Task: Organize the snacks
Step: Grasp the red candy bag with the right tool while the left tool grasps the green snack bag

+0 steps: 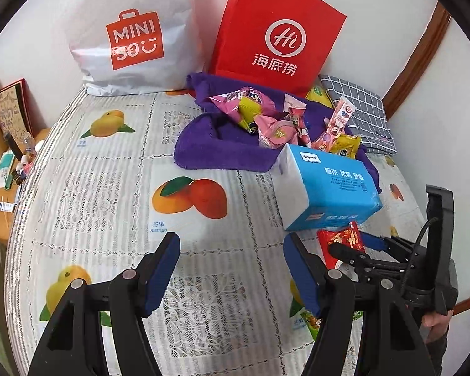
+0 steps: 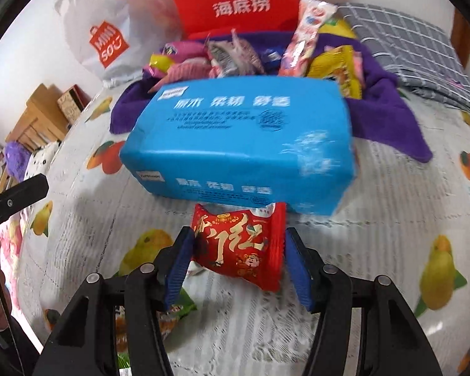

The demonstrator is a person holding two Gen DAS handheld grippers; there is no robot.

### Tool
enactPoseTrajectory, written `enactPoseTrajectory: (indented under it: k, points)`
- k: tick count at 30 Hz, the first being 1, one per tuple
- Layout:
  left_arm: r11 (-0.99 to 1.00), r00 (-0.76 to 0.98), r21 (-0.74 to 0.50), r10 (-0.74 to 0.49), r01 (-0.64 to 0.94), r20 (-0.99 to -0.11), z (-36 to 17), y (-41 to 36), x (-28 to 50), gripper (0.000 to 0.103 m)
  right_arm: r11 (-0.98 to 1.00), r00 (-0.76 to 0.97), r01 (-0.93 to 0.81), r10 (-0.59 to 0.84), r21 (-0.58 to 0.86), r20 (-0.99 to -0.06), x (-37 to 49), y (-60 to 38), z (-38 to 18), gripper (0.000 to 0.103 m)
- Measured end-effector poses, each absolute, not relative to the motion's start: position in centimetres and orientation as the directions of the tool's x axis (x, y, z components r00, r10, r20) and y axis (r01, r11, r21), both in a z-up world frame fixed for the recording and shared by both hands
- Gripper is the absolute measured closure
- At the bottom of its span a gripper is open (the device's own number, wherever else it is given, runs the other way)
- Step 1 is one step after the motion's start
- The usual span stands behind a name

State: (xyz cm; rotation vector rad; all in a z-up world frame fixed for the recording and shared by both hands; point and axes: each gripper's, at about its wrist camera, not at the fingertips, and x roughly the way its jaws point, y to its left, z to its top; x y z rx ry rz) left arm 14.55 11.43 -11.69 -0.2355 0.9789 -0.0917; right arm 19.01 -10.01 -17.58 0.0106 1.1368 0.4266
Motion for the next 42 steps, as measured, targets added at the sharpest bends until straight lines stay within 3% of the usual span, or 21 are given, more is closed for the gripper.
enactPoseTrajectory:
  k: [2,7,9,21,27,42]
  points:
    - [0.972,0.557,-0.236,-0.185,-0.02,-0.81,-11.6,11.3,14.6,0.036,0.92,0.367,-0.349,0.31,0.179,-0.877,18.9,-9.4,-17.7,0.041]
    - [0.972,0.558,-0.237,-0.198,0.003,-0.806,-11.4,10.6,14.4,0.036,0.914,0.392,-0.366,0.321,0.174,-0.862,18.7,-9.5,-17.1,0.059]
    - [0.971,0.555,-0.241,-0.208,0.014,-0.805,-11.4,10.2,14.2,0.036,0.914,0.391,-0.36,0.329,0.186,-0.859,18.7,-10.1,-16.6,0.061]
    - [0.948,0.512,-0.283,-0.317,0.146,-0.798,-11.1,5.7,11.9,0.036,0.95,0.514,-0.242,0.297,0.197,-0.805,15.5,-16.6,-11.5,0.061]
    - [0.934,0.482,-0.285,-0.356,0.217,-0.801,-11.6,2.8,10.7,0.031,0.967,0.551,-0.174,0.252,0.186,-0.796,13.6,-20.2,-10.7,0.061]
    - [0.95,0.428,-0.117,-0.238,0.29,-0.872,-15.0,-2.2,11.2,0.029,0.967,0.553,-0.125,0.253,0.222,-0.794,11.5,-24.1,-12.1,0.062]
